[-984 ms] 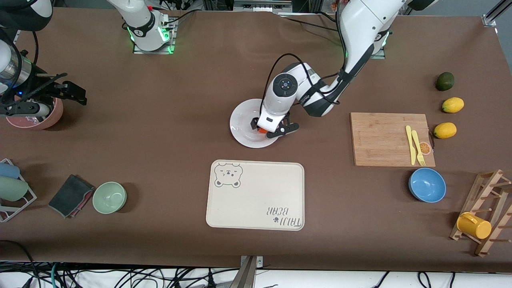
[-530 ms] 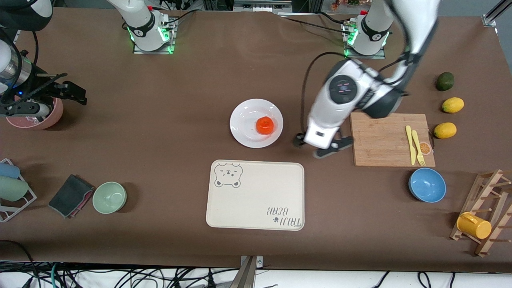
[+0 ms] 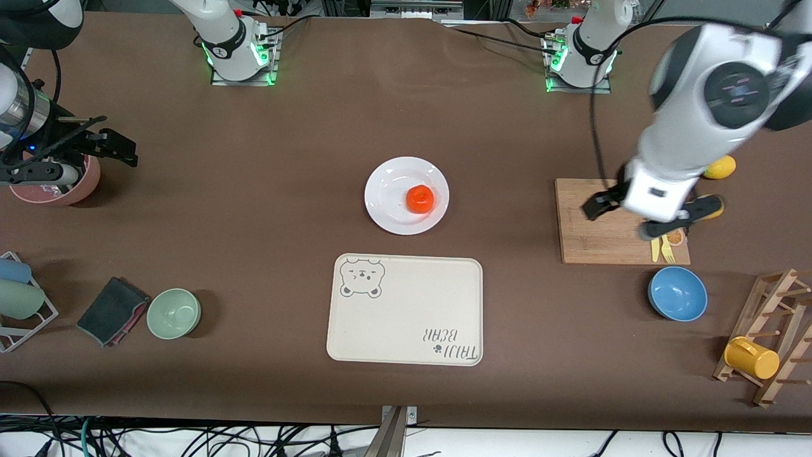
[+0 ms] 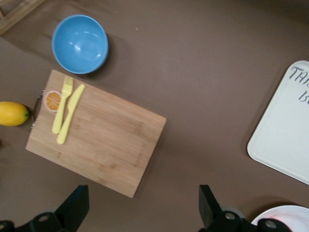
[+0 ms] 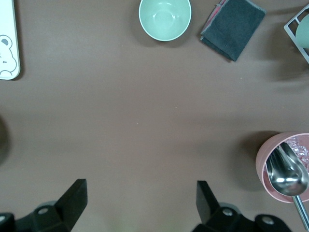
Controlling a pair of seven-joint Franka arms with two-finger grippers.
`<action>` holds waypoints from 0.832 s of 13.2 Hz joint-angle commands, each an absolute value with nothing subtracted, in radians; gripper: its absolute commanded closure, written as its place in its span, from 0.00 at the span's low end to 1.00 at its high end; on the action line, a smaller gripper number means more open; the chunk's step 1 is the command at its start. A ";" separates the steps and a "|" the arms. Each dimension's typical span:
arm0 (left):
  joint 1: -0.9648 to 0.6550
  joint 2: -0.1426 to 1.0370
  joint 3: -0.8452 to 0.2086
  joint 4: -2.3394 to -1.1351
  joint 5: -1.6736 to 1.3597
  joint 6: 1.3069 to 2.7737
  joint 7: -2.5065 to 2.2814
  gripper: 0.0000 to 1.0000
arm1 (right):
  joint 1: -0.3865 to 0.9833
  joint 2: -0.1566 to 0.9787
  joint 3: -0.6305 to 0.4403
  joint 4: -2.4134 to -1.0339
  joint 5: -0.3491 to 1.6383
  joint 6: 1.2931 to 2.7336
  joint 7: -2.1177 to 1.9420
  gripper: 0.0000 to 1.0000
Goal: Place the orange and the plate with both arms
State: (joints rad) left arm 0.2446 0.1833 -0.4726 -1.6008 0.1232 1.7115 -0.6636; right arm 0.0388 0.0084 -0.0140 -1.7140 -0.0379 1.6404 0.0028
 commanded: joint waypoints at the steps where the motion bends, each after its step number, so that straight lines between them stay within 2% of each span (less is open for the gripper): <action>1: 0.429 0.157 -0.488 -1.575 -0.012 1.672 -0.493 0.00 | 0.029 0.002 -0.005 -1.718 -0.041 1.635 0.003 0.00; 5: 0.472 0.155 -0.488 -1.554 -0.029 1.646 -0.451 0.00 | 0.029 0.008 -0.005 -1.718 -0.041 1.635 0.002 0.00; 11: 0.459 0.158 -0.495 -1.540 -0.022 1.628 -0.457 0.00 | 0.084 0.129 0.009 -1.718 -0.011 1.635 -0.012 0.00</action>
